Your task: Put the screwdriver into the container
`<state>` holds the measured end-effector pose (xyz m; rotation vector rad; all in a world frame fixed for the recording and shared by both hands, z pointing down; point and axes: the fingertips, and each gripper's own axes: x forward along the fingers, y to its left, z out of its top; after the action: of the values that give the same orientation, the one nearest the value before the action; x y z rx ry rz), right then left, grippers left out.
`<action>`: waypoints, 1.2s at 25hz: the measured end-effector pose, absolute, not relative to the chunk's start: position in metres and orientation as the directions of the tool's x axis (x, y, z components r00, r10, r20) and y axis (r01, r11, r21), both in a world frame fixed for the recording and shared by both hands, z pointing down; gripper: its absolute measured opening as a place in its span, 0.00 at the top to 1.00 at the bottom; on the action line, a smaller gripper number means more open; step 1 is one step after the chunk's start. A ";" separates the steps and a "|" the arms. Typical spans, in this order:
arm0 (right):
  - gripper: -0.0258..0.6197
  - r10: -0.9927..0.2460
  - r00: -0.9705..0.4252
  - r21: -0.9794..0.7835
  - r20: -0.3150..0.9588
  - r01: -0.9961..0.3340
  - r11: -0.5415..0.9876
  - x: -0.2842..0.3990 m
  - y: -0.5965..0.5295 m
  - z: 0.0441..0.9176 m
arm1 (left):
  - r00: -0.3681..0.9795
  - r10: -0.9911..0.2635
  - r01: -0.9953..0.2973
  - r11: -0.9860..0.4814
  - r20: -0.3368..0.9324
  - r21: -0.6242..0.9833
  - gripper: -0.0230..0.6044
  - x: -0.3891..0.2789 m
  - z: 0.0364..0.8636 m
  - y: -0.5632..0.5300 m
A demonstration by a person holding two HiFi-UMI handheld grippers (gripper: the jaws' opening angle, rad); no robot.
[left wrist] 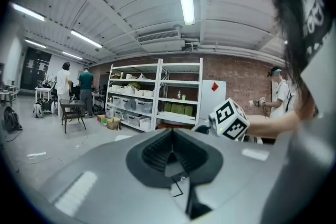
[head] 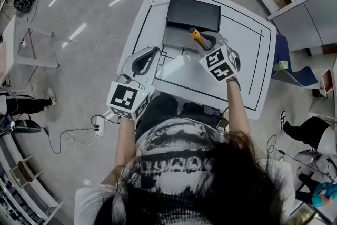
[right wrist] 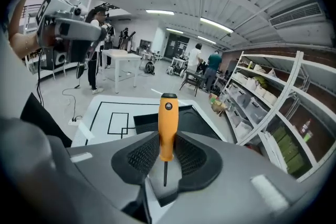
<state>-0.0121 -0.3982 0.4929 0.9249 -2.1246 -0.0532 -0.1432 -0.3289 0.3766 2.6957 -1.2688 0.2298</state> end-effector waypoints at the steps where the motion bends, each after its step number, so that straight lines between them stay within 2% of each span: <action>1: 0.80 -0.621 -0.400 0.331 0.674 -0.588 0.738 -0.012 -0.403 0.500 | 0.633 -0.747 -0.771 -0.633 0.203 0.074 0.96 -0.144 0.377 -0.331; 11: 0.80 -0.492 -0.336 0.255 0.803 -0.552 0.794 -0.023 -0.436 0.572 | 0.658 -0.726 -0.750 -0.655 0.199 0.088 0.96 -0.155 0.380 -0.344; 22: 0.80 -0.364 -0.331 0.100 0.871 -0.605 0.790 -0.046 -0.444 0.625 | 0.663 -0.719 -0.746 -0.658 0.210 0.103 0.96 -0.169 0.388 -0.350; 30: 0.80 -0.330 -0.306 0.053 0.893 -0.657 0.752 -0.049 -0.447 0.649 | 0.657 -0.723 -0.752 -0.650 0.211 0.114 0.96 -0.181 0.391 -0.353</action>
<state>-0.0485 -0.4467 0.6493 0.7539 -1.9145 0.3953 -0.1808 -0.3529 0.3911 2.6821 -1.2070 0.2172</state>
